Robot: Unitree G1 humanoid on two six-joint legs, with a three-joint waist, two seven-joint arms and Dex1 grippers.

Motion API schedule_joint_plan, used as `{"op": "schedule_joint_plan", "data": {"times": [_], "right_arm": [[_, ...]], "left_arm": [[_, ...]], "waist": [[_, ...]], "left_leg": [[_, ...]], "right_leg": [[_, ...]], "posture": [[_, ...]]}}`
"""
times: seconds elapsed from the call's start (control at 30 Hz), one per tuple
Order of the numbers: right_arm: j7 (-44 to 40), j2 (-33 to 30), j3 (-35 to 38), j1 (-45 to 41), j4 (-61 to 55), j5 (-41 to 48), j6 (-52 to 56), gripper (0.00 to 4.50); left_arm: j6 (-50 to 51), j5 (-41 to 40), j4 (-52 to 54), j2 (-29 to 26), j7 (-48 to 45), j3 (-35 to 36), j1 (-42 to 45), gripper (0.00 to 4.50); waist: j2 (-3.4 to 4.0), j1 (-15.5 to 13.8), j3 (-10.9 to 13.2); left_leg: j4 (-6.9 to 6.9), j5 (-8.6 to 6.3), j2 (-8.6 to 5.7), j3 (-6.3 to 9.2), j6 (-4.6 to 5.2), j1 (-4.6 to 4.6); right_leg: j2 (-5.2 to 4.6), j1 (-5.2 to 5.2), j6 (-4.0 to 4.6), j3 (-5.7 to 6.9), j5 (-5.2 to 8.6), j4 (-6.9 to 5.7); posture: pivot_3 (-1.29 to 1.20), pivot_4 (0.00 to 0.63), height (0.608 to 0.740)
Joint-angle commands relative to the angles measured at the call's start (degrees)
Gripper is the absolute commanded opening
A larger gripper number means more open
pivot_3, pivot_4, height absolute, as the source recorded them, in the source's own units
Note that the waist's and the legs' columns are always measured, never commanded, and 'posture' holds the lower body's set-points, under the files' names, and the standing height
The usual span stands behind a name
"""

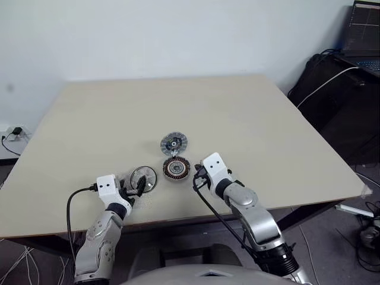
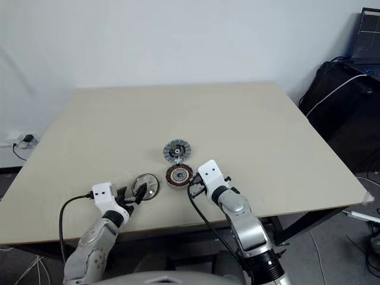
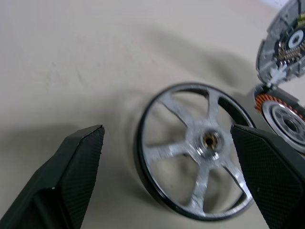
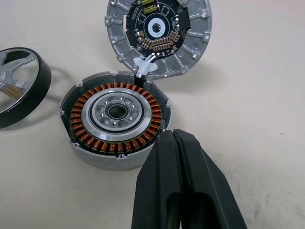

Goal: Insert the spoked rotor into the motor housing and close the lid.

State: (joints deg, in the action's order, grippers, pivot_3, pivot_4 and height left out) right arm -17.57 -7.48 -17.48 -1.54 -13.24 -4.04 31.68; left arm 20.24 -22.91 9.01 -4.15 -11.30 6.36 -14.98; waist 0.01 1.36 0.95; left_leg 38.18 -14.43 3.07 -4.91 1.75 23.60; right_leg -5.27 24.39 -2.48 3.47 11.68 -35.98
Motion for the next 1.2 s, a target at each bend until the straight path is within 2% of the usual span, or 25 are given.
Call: {"op": "schedule_joint_plan", "data": {"times": [0.03,0.47,0.93,1.2], "right_arm": [[0.6,0.3,0.8,-0.5,-2.6,0.6,-0.1,0.04],[0.4,0.4,0.5,-0.8,-2.4,1.2,1.1,0.04],[0.5,0.2,0.7,-1.0,-2.3,1.6,1.8,0.04],[0.8,0.2,1.1,-1.0,-2.7,1.8,2.3,0.00]], "left_arm": [[2.5,-3.0,2.6,1.2,-0.6,0.0,0.3,4.50],[7.0,-13.2,6.6,5.4,-2.1,1.0,-1.0,4.50],[9.3,-26.3,-4.1,12.6,5.7,9.1,6.5,4.50],[9.9,-30.1,-6.2,12.9,6.8,8.5,6.1,1.86]], "waist": [[0.00,0.0,0.0],[-0.02,0.0,0.0],[-0.17,0.0,0.0],[-0.26,0.0,0.0]], "left_leg": [[0.00,-0.03,0.00,0.00,-0.05,0.00],[0.02,-0.06,-0.01,0.01,-0.10,-0.01],[0.07,0.08,-0.04,0.10,0.13,0.00],[0.09,0.08,-0.06,0.13,0.13,-0.01]], "right_leg": [[0.00,0.00,0.00,0.00,0.00,0.00],[0.00,-0.01,0.00,-0.02,0.00,0.00],[0.02,-0.08,0.00,0.00,0.00,0.00],[0.02,-0.12,0.00,0.00,-0.01,0.01]], "posture": [[0.00,0.000,0.740],[0.00,0.000,0.740],[0.00,0.000,0.740],[0.00,0.000,0.740]]}}
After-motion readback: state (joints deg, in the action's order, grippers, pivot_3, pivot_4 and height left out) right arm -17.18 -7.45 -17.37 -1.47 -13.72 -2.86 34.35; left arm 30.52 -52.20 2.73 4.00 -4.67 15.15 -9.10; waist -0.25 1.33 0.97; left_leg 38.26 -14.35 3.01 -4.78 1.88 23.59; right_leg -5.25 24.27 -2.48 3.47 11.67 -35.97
